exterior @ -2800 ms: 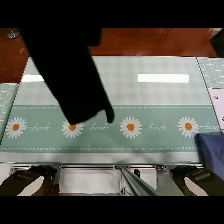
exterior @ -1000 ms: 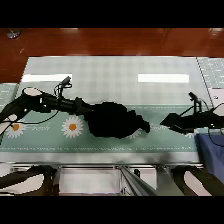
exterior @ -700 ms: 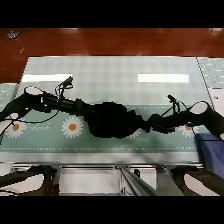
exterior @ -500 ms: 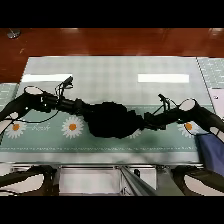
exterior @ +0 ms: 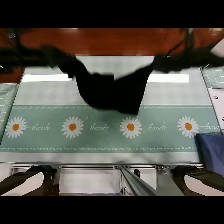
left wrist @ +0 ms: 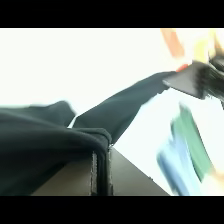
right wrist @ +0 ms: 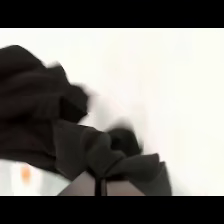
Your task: Fold the shirts.
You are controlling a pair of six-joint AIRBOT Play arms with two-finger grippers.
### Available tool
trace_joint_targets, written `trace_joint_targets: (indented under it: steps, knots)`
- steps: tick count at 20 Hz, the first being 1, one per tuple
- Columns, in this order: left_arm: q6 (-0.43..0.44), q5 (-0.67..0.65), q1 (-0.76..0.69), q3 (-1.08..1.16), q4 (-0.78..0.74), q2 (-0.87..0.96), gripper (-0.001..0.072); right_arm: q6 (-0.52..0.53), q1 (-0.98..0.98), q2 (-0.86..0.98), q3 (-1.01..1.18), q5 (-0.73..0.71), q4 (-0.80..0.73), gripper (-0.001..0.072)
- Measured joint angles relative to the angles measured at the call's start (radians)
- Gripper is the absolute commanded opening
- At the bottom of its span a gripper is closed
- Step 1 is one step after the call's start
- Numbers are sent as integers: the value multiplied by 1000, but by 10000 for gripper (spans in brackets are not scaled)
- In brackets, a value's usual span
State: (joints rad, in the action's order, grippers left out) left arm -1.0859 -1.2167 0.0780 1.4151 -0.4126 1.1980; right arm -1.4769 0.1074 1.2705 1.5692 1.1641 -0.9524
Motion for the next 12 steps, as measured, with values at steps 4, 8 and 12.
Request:
trace_joint_targets:
  steps: [4,8,12]
  knots:
    - [-118,46,40,355,-138,-106,30,-16,-4,-53,430,85,-77,18]
    - [-249,-16,52,538,-405,-241,30,5,-5,-234,504,153,-179,18]
    - [-315,-135,55,589,-552,-370,30,18,-5,-407,444,219,-236,18]
